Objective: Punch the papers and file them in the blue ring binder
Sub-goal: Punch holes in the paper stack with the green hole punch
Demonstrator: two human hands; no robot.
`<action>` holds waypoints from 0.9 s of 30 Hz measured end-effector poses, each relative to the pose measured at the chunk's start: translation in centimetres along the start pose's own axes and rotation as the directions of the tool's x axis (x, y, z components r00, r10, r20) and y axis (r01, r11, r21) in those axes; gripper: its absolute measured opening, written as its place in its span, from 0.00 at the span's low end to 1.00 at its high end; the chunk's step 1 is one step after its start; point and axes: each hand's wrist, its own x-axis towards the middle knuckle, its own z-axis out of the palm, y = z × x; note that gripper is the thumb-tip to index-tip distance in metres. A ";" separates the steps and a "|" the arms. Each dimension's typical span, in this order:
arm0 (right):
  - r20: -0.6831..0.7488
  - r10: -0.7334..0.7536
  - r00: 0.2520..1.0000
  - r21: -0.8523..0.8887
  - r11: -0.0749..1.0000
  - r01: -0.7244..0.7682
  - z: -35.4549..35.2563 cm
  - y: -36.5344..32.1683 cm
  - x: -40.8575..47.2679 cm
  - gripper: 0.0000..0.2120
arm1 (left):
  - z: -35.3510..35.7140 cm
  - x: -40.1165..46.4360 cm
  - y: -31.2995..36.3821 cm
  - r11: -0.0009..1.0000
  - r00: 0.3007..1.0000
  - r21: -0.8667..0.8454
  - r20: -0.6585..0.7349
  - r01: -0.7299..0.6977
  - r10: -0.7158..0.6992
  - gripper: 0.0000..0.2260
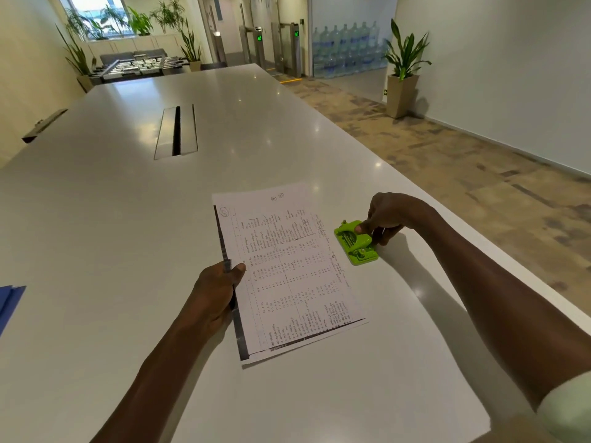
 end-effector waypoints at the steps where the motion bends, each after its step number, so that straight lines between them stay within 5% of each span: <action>1: -0.097 -0.038 0.995 -0.041 0.999 0.034 0.3 0.1 -0.2 0.18 | -0.3 -0.1 0.1 1.000 1.000 0.006 0.000 -0.007 0.007 0.05; 4: -0.479 -0.201 0.855 -0.173 0.976 0.132 1.4 -0.2 -0.9 0.17 | -1.3 -0.5 0.3 1.000 1.000 0.005 0.006 -0.027 0.027 0.05; 6: -0.551 -0.243 0.798 -0.060 0.966 0.253 2.9 -1.1 -1.6 0.15 | -2.0 -0.8 0.5 0.999 0.999 -0.004 0.010 -0.035 0.035 0.05; 11: -0.290 -0.242 0.926 0.372 0.863 0.342 8.0 -3.8 -3.4 0.14 | -4.5 -1.4 0.8 0.999 0.999 -0.034 0.004 -0.039 0.039 0.07; 14: -0.280 -0.220 0.934 0.502 0.796 0.338 10.5 -4.9 -3.8 0.11 | -6.3 -2.0 0.8 0.997 0.999 -0.063 0.007 -0.036 0.036 0.07; 20: -0.306 -0.207 0.929 0.582 0.732 0.355 14.2 -7.7 -4.0 0.06 | -10.1 -2.9 0.8 0.999 1.000 -0.029 -0.019 -0.025 0.025 0.05; 27: -0.332 -0.178 0.926 0.475 0.817 0.327 17.7 -10.3 -3.6 0.09 | -14.5 -2.5 0.1 0.990 0.993 0.144 -0.114 -0.003 0.020 0.05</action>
